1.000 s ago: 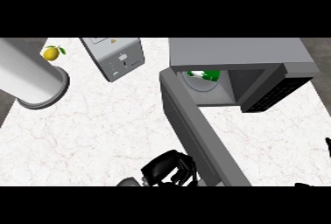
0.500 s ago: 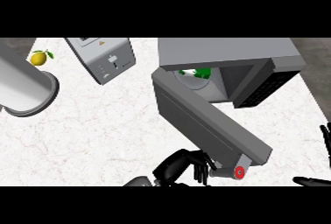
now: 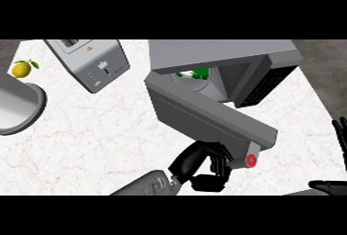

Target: Pick up the milk, place it into the microwave and close the microwave

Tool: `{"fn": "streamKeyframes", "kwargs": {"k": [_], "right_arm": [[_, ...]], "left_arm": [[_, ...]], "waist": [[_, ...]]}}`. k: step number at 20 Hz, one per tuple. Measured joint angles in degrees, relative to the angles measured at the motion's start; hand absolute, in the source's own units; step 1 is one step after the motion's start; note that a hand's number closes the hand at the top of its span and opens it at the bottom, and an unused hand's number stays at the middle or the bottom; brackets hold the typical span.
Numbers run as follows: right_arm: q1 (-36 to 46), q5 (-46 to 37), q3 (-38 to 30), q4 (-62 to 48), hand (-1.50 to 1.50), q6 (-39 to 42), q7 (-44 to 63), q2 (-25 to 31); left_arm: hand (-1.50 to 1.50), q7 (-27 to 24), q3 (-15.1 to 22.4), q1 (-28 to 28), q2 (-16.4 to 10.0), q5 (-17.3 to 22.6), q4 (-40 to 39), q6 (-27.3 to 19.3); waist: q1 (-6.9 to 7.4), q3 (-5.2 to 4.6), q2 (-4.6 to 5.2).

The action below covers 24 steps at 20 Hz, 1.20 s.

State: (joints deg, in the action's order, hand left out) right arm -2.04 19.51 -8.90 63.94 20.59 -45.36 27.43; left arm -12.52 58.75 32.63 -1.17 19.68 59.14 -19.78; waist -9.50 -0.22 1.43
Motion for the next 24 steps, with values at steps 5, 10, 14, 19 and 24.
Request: {"fn": "streamKeyframes", "kwargs": {"k": [5,10,14,19,24], "right_arm": [[1.21,1.03,1.05,2.48,-1.5,1.23,2.0,1.16],[2.84,1.41,2.01,4.39,-1.5,1.99,3.55,2.38],[4.34,2.48,2.14,5.75,-1.5,2.6,4.51,3.07],[6.5,4.03,2.51,6.9,-1.5,3.83,5.83,3.7],[8.42,5.56,3.28,7.95,-1.5,5.37,7.66,4.36]], "left_arm": [[1.5,0.0,-0.06,4.75,-0.35,2.8,-2.98,-3.75],[1.5,0.55,-0.64,9.3,-0.35,5.33,-6.3,-6.25],[1.5,1.54,-1.21,12.61,-0.48,7.32,-8.95,-7.64],[1.5,2.84,-1.72,16.3,-0.25,9.66,-11.93,-8.82],[1.5,3.09,-3.26,20.38,-0.16,12.05,-13.26,-10.2]], "waist": [[-2.18,0.0,0.62],[-4.4,0.01,1.39],[-6.4,0.04,1.9],[-8.09,0.12,2.56],[-9.67,0.14,2.93]]}}
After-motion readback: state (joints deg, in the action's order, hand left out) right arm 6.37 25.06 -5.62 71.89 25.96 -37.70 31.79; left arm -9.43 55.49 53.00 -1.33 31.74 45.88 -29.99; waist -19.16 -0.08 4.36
